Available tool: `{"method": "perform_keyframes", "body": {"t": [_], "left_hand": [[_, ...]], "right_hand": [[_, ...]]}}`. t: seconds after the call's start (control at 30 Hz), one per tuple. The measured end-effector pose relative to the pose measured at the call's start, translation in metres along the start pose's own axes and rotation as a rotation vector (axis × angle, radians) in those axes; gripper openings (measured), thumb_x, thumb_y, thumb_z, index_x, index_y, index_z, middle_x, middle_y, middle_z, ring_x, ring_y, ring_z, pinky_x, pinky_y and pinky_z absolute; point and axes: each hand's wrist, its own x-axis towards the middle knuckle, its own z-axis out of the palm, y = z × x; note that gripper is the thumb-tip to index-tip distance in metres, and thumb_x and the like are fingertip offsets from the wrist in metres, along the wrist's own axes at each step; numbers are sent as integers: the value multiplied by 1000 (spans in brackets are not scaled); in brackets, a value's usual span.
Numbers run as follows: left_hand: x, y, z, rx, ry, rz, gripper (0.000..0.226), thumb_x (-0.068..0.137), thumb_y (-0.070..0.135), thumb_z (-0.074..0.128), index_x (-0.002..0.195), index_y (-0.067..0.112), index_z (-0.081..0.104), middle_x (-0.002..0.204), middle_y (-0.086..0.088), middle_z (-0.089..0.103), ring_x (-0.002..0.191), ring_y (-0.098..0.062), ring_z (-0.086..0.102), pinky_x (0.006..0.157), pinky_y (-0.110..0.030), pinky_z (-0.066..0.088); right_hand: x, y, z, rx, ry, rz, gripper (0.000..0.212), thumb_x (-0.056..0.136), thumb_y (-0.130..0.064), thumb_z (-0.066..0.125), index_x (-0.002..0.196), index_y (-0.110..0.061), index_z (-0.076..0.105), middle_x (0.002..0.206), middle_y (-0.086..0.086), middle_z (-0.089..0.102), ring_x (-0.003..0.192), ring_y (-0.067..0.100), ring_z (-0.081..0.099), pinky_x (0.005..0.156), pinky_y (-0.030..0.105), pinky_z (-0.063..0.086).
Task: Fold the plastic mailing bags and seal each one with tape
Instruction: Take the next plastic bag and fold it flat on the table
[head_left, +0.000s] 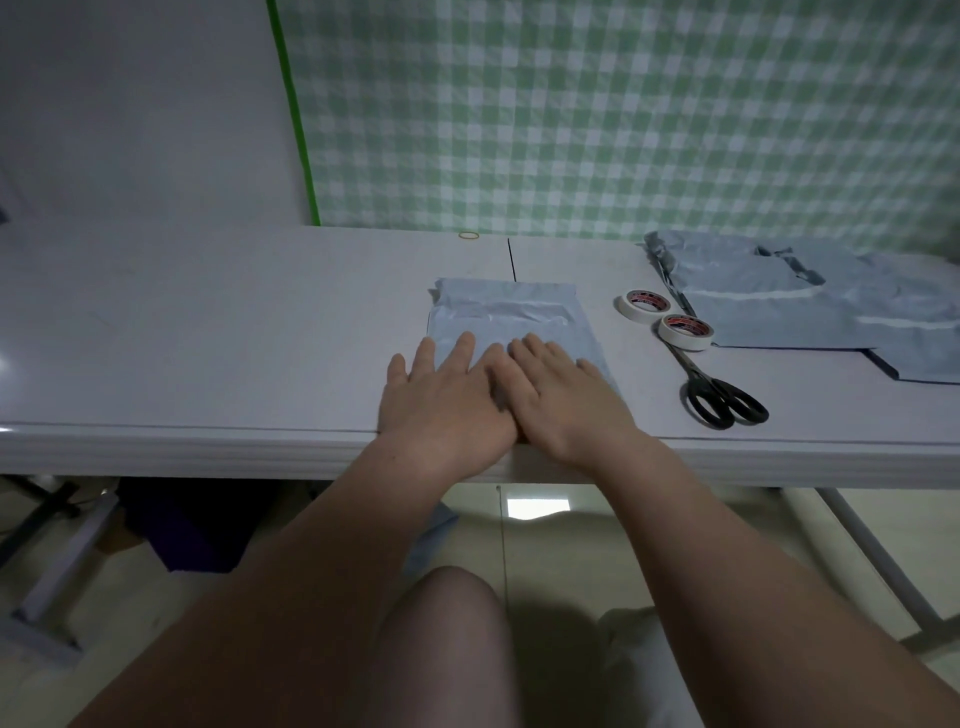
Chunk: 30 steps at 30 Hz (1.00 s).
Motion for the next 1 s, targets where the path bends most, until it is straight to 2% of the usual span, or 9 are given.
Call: {"method": "perform_keyframes", "body": {"t": [0.1, 0.23, 0.3, 0.37, 0.43, 0.57, 0.73, 1.0], "left_hand": [[0, -2, 3, 18, 18, -8, 62, 93, 60, 13, 150, 40, -2, 161, 6, -6, 147, -27, -6, 118, -51, -2], [-1, -3, 3, 30, 10, -14, 63, 92, 63, 9, 150, 40, -3, 161, 2, -9, 147, -26, -7, 118, -50, -3], [-1, -2, 3, 34, -1, -19, 63, 93, 63, 8, 149, 41, -5, 160, 1, -10, 147, -25, -8, 117, -50, -4], [-1, -3, 2, 29, -16, -25, 63, 92, 64, 7, 150, 40, -5, 160, 1, -11, 147, -23, -9, 117, -50, -5], [-1, -5, 2, 29, -25, -36, 67, 92, 65, 7, 151, 35, -5, 160, 1, -10, 147, -20, -9, 117, -51, -5], [-3, -9, 0, 40, -16, -66, 80, 89, 70, 8, 152, 23, -3, 161, 0, -8, 147, -17, -6, 117, -51, -4], [-5, -14, -2, 38, -28, -89, 84, 88, 71, 10, 153, 19, -2, 161, 1, -8, 147, -16, -7, 117, -52, -3], [-9, -27, -7, 36, -55, -94, 84, 87, 73, 11, 152, 22, -3, 160, 6, -7, 147, -16, -6, 117, -52, -3]], "right_hand": [[-1, 8, 2, -35, -33, 64, 57, 98, -40, 9, 149, -17, 20, 157, 4, 16, 145, 21, 9, 114, 41, 13], [-3, 12, -1, -3, -12, 115, 53, 99, -39, 11, 144, -17, 27, 155, 7, 18, 143, 21, 14, 113, 41, 16], [-4, 15, 0, -56, -3, 115, 61, 92, -46, 4, 135, -17, 34, 149, 7, 26, 137, 22, 22, 109, 43, 20], [-3, 17, 1, -81, -5, 124, 69, 85, -50, 0, 134, -16, 34, 146, 8, 28, 135, 23, 24, 109, 47, 21], [-1, 20, 3, -83, -19, 160, 62, 91, -49, 9, 141, -17, 29, 150, 8, 23, 137, 23, 21, 111, 50, 18], [-1, 26, 3, -75, -51, 213, 68, 93, -57, 14, 151, -22, 10, 160, 2, 4, 146, 18, 4, 116, 49, 4], [-4, 27, 2, -96, -15, 227, 77, 89, -65, 14, 151, -19, 13, 159, 2, 10, 146, 19, 8, 117, 50, 5], [-11, 23, -3, -121, -48, 272, 84, 87, -71, 13, 152, -19, 6, 160, 4, -2, 147, 21, -5, 117, 50, 0]]}}
